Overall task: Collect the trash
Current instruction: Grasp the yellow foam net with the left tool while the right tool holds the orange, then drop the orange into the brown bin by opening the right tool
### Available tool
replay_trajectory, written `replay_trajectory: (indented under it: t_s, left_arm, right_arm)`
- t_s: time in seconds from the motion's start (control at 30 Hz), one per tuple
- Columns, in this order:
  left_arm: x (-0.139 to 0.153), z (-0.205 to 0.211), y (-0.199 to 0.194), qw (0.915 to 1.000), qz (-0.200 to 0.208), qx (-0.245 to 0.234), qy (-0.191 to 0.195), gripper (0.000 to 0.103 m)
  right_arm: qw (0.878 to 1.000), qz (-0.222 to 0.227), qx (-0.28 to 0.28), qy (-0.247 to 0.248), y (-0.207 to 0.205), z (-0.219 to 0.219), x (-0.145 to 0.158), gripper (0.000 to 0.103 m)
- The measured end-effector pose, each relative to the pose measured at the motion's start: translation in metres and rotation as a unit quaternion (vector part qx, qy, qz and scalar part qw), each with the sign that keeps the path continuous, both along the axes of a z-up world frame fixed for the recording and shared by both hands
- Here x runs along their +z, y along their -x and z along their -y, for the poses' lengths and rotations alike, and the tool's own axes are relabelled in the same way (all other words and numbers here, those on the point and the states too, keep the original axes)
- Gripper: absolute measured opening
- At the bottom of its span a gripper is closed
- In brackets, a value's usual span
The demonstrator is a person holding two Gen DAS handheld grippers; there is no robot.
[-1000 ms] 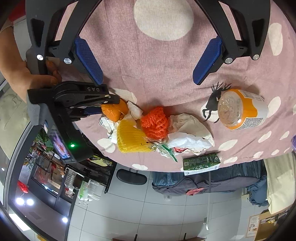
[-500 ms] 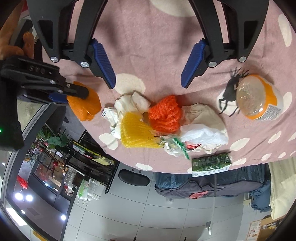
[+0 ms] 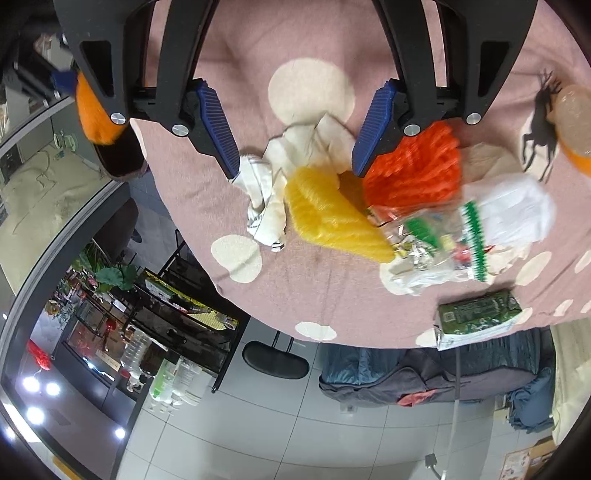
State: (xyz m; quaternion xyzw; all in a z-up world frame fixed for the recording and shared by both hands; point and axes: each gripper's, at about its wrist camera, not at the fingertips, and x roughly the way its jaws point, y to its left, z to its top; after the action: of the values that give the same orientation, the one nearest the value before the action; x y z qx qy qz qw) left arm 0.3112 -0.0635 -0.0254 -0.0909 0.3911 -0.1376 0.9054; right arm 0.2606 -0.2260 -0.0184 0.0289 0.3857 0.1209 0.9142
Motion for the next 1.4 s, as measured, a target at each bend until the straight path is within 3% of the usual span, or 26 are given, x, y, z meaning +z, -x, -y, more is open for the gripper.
replay_trajectory:
  t_s: [0.13, 0.23, 0.3, 0.47, 0.7, 0.97, 1.4]
  left_arm:
    - [-0.007, 0.003, -0.022, 0.9996, -0.02, 0.021, 0.006, 0.059]
    - [-0.011, 0.001, -0.031, 0.9989, -0.031, 0.035, 0.011, 0.046]
    - [-0.014, -0.001, -0.034, 0.9983, -0.038, 0.039, 0.021, 0.03]
    - [-0.013, -0.005, -0.025, 0.9982, -0.03, 0.045, 0.024, 0.016]
    - [0.006, -0.012, 0.009, 0.9989, 0.013, 0.034, 0.031, 0.014]
    - [0.03, -0.005, 0.067, 0.9976, 0.052, -0.014, 0.043, 0.014]
    - [0.045, 0.056, 0.136, 0.9887, 0.092, -0.108, 0.05, 0.014]
  right_arm:
    - [1.0, 0.009, -0.017, -0.005, 0.016, 0.014, 0.0, 0.041]
    - [0.999, 0.029, -0.026, 0.013, 0.031, 0.018, 0.001, 0.041]
    - [0.999, 0.034, -0.031, 0.014, 0.039, 0.023, 0.0, 0.041]
    - [0.999, 0.026, -0.045, 0.0, 0.045, 0.039, -0.007, 0.041]
    - [0.998, 0.028, -0.061, -0.019, 0.052, 0.052, -0.012, 0.041]
    - [0.996, 0.03, -0.082, -0.032, 0.061, 0.065, -0.017, 0.041]
    - [0.988, 0.035, -0.146, -0.041, 0.083, 0.11, -0.023, 0.041]
